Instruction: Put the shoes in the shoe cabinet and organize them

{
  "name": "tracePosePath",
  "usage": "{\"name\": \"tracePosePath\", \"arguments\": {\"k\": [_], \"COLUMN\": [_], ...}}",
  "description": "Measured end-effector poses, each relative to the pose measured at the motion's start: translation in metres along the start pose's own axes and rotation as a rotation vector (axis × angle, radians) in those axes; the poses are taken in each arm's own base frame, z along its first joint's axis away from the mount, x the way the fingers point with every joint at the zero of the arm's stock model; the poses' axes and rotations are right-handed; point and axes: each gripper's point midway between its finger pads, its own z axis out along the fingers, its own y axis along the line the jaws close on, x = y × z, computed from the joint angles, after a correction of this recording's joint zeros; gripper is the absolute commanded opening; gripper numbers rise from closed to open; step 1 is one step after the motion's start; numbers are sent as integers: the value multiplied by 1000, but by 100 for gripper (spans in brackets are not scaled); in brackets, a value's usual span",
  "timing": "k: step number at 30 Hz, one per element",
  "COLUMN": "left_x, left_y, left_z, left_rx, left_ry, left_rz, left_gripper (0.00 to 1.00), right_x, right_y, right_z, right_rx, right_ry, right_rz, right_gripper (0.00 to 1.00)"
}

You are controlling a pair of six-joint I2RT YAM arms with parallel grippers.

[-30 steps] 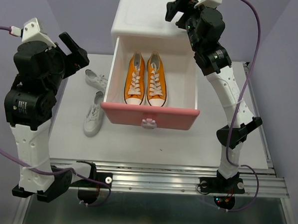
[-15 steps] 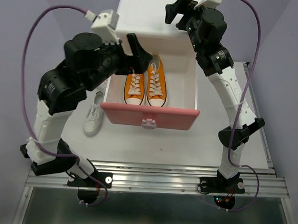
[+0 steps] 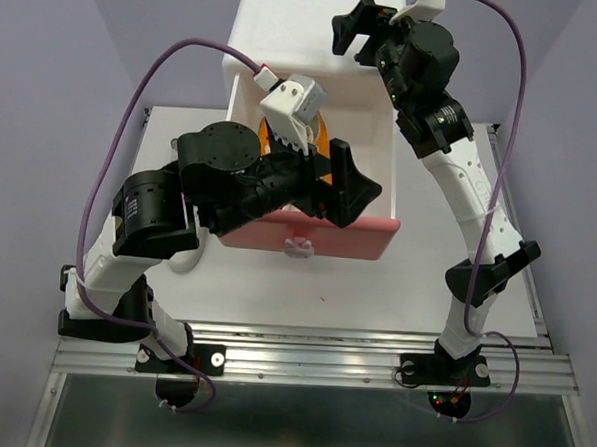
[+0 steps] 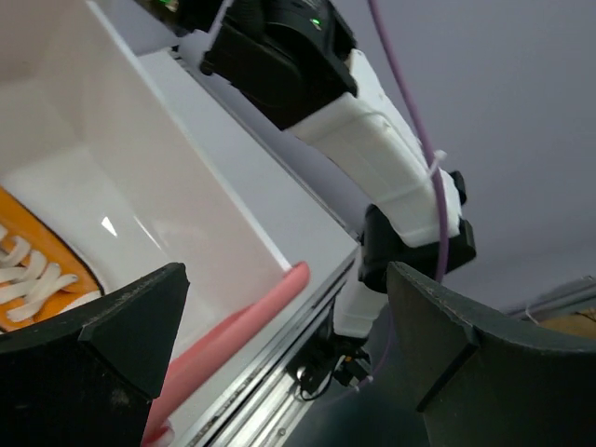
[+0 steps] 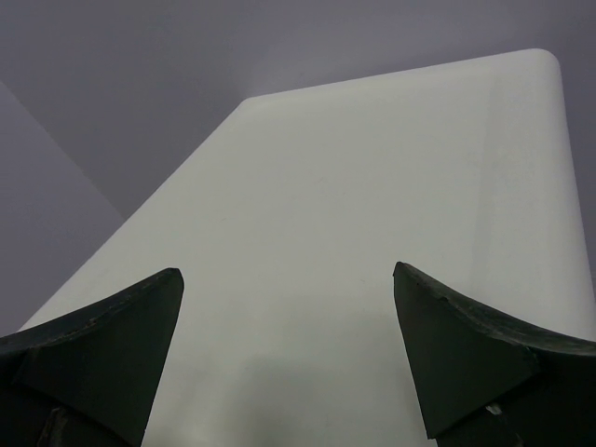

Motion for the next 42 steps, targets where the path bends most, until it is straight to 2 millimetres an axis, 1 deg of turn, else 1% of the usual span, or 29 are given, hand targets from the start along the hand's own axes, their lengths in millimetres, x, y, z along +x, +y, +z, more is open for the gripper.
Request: {"name": "tracePosePath", "arguments": {"k": [4, 5, 7, 11, 12, 14, 15, 19, 20, 22, 23, 24, 27, 29, 32, 36, 39, 42], "left_x": [14, 18, 32, 72, 78, 99, 107, 149, 164, 186, 194, 209, 230, 242, 257, 259, 252, 245], "left_y": [-28, -31, -34, -32, -34, -38, -40, -41, -39, -29, -23, -8, 18, 29, 42, 57, 73, 81], "left_z": [-11, -12, -16, -29, -32, -40, -44, -59, -63, -66, -67, -70, -71, -67, -62, -54, -45, -39], "left_rx": [98, 110, 125, 126, 129, 133, 136, 99, 77, 10, -19, -80, -191, -255, -333, -412, -476, -501], "left_ry": [43, 54, 96, 221, 242, 306, 328, 427, 457, 484, 488, 506, 511, 504, 489, 457, 417, 376], "left_rz": [11, 12, 18, 44, 46, 49, 52, 65, 67, 32, 14, 6, -10, -22, -64, -123, -151, -156], "left_gripper": [99, 99, 99, 99, 99, 99, 99, 99, 99, 99, 99, 99, 99, 99, 99, 99, 99, 99], "right_x": [0, 0, 1, 2, 1, 1, 2, 2, 2, 1, 1, 1, 1, 0, 0, 0, -1, -1], "right_y": [1, 1, 1, 0, 0, -1, -1, -2, -2, -2, -2, -2, -2, -3, -4, -4, -4, -4], "right_z": [-3, -3, -4, -4, -4, -3, -3, -4, -4, -5, -6, -6, -6, -6, -5, -6, -5, -6], "right_rx": [-8, -10, -14, -16, -16, -14, -14, -15, -17, -18, -19, -18, -18, -19, -16, -16, -15, -14], "right_ry": [3, 1, 1, -2, -3, -4, -4, -8, -11, -13, -15, -15, -17, -18, -18, -19, -20, -22], "right_rz": [-1, -3, -11, -24, -26, -29, -31, -36, -37, -39, -39, -39, -41, -43, -44, -38, -35, -33], "right_gripper": [100, 100, 100, 100, 100, 100, 100, 100, 100, 100, 100, 100, 100, 100, 100, 100, 100, 100]}}
